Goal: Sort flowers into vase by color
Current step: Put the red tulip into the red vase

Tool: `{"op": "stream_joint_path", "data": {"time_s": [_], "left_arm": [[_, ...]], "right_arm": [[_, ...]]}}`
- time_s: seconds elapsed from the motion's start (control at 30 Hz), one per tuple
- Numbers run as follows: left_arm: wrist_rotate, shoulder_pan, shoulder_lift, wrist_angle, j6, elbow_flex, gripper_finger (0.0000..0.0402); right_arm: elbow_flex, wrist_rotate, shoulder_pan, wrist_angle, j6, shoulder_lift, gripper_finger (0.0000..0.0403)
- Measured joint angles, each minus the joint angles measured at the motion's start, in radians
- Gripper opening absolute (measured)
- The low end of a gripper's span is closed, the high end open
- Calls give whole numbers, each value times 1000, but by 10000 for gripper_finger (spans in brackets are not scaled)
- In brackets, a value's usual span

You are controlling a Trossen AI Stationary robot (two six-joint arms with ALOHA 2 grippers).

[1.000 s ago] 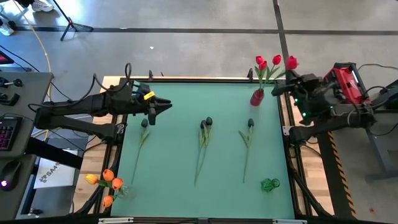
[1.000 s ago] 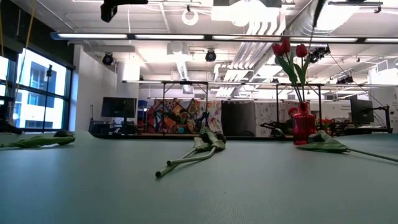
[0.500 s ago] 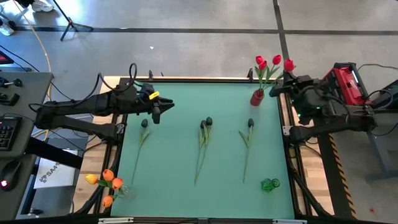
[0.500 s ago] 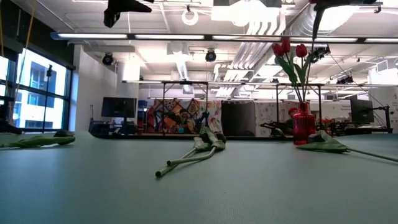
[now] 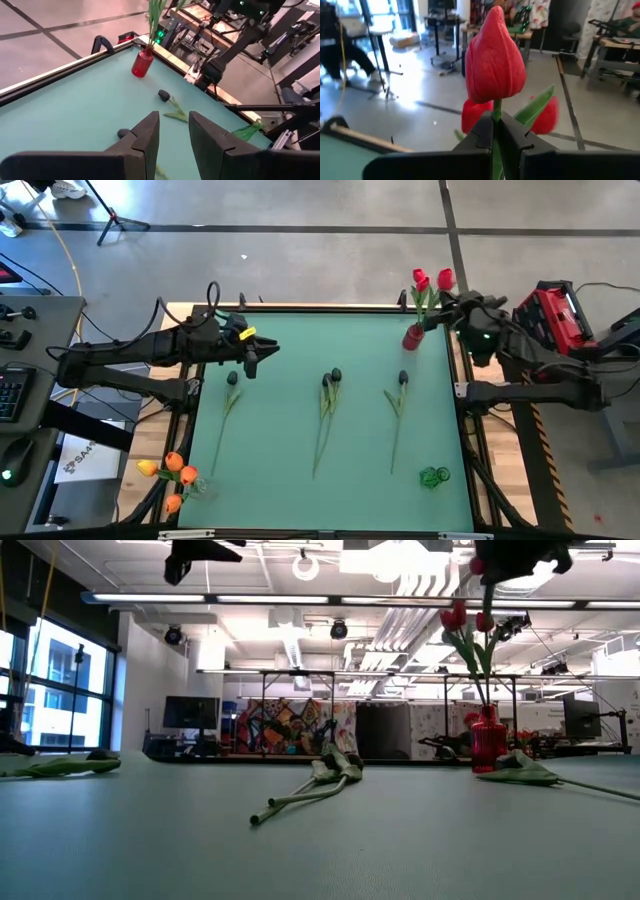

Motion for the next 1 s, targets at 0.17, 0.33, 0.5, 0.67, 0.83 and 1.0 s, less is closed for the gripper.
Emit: {"op": "stream_joint_path", "data": {"time_s": [0.17,0.33,0.5,0.67,0.83,1.0], "left_arm": [[-1,0,0,-56,-24,0,92],[-1,-1,0,-121,-52,0,92],[-23,-1,0,-154,-52,0,92],[-62,-1,0,-174,-52,0,92],[-64,-1,0,-195,-52,0,92],[-70,-1,0,-212,-55,0,92]], "right_arm": [[0,-60,-72,-5,31,62,6],[0,-64,-92,-12,68,77,52],[0,-50,-105,-12,71,72,128],[0,-44,-117,14,69,58,186],[0,-57,-155,18,99,48,203],[0,-153,-220,-80,179,77,195]]}}
